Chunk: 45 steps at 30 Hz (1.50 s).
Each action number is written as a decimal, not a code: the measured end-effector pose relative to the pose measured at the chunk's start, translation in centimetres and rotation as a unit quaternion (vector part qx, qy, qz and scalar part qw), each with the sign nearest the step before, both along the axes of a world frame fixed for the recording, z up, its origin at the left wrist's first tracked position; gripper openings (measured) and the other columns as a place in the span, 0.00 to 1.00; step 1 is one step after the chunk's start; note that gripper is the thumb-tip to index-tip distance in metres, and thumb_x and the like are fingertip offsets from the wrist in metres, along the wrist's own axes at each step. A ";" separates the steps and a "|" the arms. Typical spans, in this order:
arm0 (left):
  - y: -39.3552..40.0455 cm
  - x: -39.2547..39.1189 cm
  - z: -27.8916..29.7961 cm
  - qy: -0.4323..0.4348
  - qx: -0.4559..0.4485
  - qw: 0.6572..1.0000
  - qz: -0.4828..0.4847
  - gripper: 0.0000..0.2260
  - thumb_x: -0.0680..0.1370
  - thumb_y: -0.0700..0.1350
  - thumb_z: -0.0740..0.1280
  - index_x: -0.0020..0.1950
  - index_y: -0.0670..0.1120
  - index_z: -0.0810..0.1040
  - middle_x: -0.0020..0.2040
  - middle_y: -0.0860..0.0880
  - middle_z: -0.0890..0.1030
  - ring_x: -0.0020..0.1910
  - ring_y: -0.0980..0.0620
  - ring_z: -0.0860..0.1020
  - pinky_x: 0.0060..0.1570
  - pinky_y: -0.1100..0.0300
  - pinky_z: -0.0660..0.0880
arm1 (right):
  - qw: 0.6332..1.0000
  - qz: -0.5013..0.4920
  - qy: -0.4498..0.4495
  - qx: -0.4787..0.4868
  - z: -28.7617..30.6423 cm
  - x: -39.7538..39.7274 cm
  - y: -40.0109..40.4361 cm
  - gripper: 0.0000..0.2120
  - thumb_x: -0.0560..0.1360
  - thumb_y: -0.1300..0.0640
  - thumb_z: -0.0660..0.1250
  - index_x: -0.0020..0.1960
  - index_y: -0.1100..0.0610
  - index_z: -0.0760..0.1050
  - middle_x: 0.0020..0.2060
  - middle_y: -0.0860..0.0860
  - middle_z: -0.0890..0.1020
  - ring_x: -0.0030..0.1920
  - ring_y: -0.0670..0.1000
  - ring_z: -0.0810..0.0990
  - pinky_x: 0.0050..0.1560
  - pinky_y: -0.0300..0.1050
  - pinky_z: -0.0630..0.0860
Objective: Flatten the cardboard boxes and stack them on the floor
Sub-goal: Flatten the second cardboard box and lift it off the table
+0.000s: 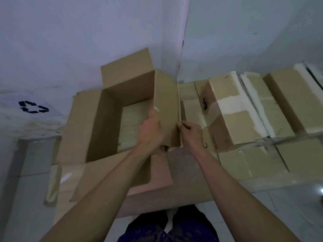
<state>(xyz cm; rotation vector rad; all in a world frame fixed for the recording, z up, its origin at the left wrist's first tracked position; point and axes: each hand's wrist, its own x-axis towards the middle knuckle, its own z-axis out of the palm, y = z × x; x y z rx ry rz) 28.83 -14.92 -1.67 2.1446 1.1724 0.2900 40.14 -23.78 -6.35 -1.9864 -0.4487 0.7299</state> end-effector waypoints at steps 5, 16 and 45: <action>2.5 -2.5 7.5 -0.154 0.015 0.984 0.086 0.13 0.83 0.42 0.56 0.65 0.40 0.72 0.59 0.44 0.78 0.60 0.44 0.76 0.50 0.62 0.66 | 0.979 0.004 0.119 0.165 7.2 -0.8 1.2 0.19 0.84 0.43 0.56 0.61 0.49 0.82 0.54 0.47 0.85 0.55 0.44 0.82 0.52 0.40 0.80; 0.8 -11.4 10.9 -0.338 -0.261 0.888 0.171 0.16 0.86 0.44 0.53 0.71 0.45 0.72 0.63 0.47 0.79 0.59 0.51 0.77 0.60 0.57 0.74 | 0.955 0.175 0.139 0.194 15.4 -4.5 1.1 0.46 0.66 0.35 0.76 0.79 0.44 0.61 0.70 0.43 0.74 0.65 0.47 0.77 0.67 0.50 0.74; -5.7 -18.3 1.5 -0.307 -0.252 0.854 0.336 0.18 0.85 0.42 0.51 0.72 0.50 0.71 0.61 0.52 0.77 0.52 0.59 0.75 0.45 0.65 0.71 | 0.977 0.170 0.116 0.061 7.1 -14.0 -2.3 0.41 0.73 0.29 0.63 0.77 0.53 0.62 0.70 0.46 0.72 0.68 0.50 0.71 0.71 0.51 0.67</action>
